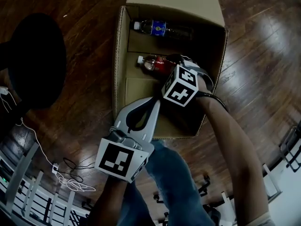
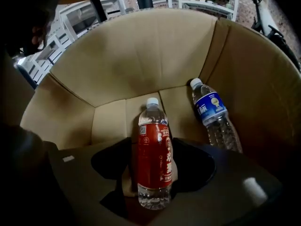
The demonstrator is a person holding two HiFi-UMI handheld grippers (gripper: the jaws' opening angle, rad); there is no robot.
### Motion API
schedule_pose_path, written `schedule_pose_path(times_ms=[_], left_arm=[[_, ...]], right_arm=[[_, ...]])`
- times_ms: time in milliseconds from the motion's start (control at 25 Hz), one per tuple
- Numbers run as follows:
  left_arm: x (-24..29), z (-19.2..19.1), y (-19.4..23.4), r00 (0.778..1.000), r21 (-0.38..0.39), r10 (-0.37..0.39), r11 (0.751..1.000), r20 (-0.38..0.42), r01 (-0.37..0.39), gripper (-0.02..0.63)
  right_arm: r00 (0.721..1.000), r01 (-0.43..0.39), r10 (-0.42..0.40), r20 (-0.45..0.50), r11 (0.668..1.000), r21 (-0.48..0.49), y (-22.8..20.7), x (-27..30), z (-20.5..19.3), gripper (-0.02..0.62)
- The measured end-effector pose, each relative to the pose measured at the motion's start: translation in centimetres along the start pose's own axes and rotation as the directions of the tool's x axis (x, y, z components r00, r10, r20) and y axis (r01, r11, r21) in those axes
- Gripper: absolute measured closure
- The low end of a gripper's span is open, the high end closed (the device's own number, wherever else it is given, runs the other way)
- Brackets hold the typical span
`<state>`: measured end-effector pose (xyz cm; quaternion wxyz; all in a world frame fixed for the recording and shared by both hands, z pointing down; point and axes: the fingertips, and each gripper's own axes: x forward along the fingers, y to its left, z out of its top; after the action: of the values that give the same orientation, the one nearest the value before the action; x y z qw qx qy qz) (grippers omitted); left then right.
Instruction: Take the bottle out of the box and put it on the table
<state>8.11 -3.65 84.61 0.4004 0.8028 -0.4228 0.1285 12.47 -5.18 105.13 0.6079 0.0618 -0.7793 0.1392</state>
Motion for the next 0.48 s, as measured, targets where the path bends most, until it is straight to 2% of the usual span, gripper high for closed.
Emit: schedule_pose_path(times_ms=[160,360,480], left_arm=[[-0.3,-0.6,0.5,1.0,-0.013,0.018,1.0,0.004,-0.018,0.612],[-0.6,-1.5,0.8,1.0,-0.043,0.026,0.999,-0.018,-0.027,0.612],[-0.7,-2.1,1.4,0.999,-0.039,0.037,0.999,-0.019,-0.037,0.612]], right_arm=[[0.998,-0.011,0.01,-0.06,1.0,-0.016,-0.5,2.1,-0.2,0.308],[0.991,-0.066,0.062,-0.122,0.997,-0.032,0.0,4.5,-0.5,0.284],[0.986,-0.061,0.054,-0.158,0.997,-0.038,0.1,5.8,-0.7,0.279]])
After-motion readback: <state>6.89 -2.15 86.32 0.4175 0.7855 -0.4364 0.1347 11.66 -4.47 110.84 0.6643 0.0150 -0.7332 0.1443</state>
